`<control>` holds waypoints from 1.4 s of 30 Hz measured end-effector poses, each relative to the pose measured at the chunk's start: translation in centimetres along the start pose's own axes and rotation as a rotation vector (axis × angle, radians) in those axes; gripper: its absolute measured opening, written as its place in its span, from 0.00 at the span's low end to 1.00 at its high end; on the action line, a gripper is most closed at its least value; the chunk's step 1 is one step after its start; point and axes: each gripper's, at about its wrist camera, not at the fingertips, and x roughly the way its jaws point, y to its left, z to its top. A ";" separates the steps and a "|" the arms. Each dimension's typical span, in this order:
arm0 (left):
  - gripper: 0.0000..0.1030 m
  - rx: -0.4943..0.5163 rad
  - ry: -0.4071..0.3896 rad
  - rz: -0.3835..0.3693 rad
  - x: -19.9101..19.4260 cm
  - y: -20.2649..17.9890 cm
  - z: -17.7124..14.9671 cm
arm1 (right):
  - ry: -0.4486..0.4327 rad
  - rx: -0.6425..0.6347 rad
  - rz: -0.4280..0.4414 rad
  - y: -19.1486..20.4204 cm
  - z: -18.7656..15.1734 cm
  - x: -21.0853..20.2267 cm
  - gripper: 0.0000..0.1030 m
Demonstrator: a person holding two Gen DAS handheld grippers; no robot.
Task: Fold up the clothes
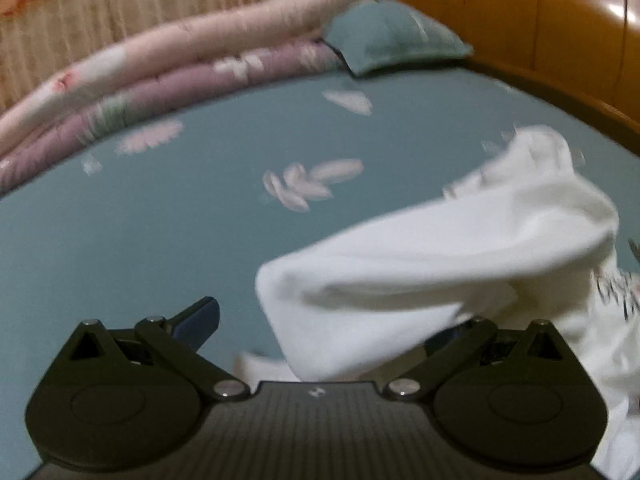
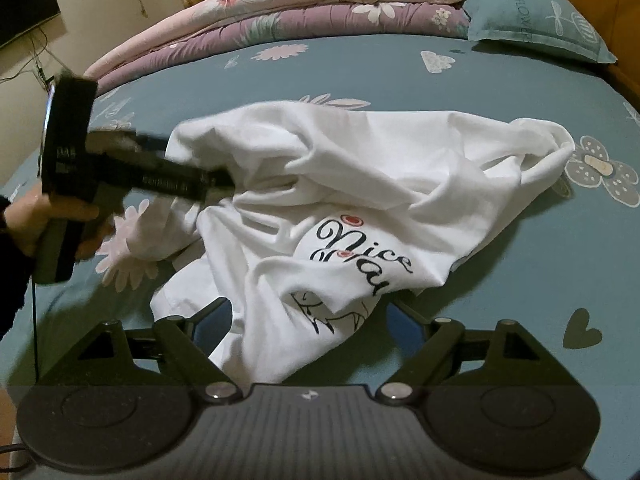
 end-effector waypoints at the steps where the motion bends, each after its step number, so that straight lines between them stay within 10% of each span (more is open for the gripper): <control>1: 0.99 -0.030 -0.016 0.031 -0.2 0.6 0.6 | 0.001 0.002 -0.001 0.0 0.0 0.0 0.86; 7: 0.99 -0.209 0.016 0.116 -0.5 4.6 2.4 | 0.005 0.010 0.001 0.0 -0.3 0.0 0.86; 19: 0.99 0.123 0.095 -0.014 -1.6 -1.5 -2.2 | -0.001 -0.003 0.038 1.0 -0.2 0.2 0.87; 25: 1.00 0.279 0.088 0.134 2.2 -3.9 -1.5 | 0.011 -0.009 0.030 1.5 -0.2 0.4 0.88; 42: 1.00 -0.006 0.203 0.553 -3.2 11.7 -4.8 | 0.000 -0.020 -0.003 1.0 -0.2 -0.2 0.89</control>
